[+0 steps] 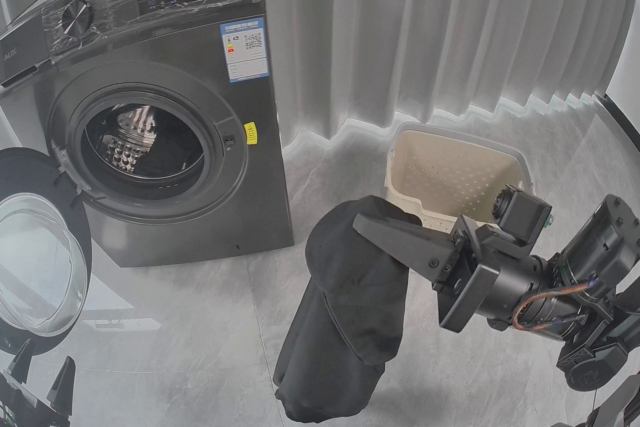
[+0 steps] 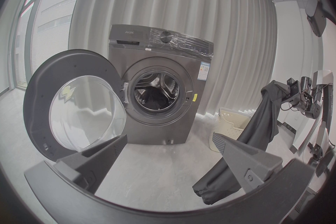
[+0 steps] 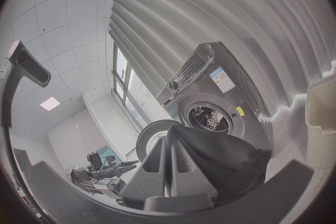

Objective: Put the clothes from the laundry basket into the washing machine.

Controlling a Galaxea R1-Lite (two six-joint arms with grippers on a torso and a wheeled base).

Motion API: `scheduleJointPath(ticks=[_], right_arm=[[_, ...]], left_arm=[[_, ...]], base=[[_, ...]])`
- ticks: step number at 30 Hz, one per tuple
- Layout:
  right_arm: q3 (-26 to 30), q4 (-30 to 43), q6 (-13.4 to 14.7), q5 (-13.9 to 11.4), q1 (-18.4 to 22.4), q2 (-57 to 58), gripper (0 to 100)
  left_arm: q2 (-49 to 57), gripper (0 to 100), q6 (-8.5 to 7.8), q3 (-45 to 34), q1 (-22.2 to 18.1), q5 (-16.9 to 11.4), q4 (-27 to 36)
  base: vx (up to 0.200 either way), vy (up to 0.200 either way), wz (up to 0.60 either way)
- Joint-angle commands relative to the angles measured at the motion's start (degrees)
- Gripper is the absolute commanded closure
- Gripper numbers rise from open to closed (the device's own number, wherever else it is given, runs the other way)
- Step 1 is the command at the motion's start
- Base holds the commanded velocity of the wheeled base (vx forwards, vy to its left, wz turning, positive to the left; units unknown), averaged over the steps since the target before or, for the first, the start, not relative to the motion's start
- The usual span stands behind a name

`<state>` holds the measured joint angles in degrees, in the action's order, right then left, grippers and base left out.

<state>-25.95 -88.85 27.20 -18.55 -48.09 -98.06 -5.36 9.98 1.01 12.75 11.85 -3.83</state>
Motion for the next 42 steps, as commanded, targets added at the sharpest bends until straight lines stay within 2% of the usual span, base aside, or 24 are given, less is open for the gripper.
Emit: scheduleJointPath(ticks=[1, 5, 6, 8, 12, 17, 35, 42], right_arm=[[-0.6, 0.0, -0.1, 0.0, 0.9, -1.0, 100], [-1.8, 0.0, -1.4, 1.2, 2.6, -3.5, 100], [-2.0, 0.0, -2.9, 2.3, 2.9, -4.5, 100], [-2.2, 0.0, -4.0, 3.0, 3.0, -5.5, 100], [-3.2, 0.1, -4.3, 3.3, 3.1, -6.4, 100], [-5.8, 0.3, -4.3, 3.4, 4.3, -7.8, 100], [-5.9, 0.2, -4.3, 3.4, 3.5, -8.1, 100], [-6.0, 0.1, -4.3, 3.4, 3.6, -8.0, 100]], left_arm=[[-0.1, 0, 0.04, -1.0, 0.0, 0.0, 0.0], [-0.1, 0, 0.04, -1.0, 0.0, 0.0, 0.0], [-0.1, 0, 0.04, -1.0, 0.0, 0.0, 0.0], [-0.1, 0, 0.04, -1.0, 0.0, 0.0, 0.0], [-0.1, 0, 0.04, -1.0, 0.0, 0.0, 0.0], [-0.1, 0, 0.04, -1.0, 0.0, 0.0, 0.0], [-0.1, 0, 0.04, -1.0, 0.0, 0.0, 0.0], [-0.1, 0, 0.12, -1.0, 0.0, 0.0, 0.0]], base=[[0.0, 0.0, 0.0], [0.0, 0.0, 0.0], [0.0, 0.0, 0.0], [0.0, 0.0, 0.0], [0.0, 0.0, 0.0], [0.0, 0.0, 0.6], [0.0, 0.0, 0.0], [0.0, 0.0, 0.51]])
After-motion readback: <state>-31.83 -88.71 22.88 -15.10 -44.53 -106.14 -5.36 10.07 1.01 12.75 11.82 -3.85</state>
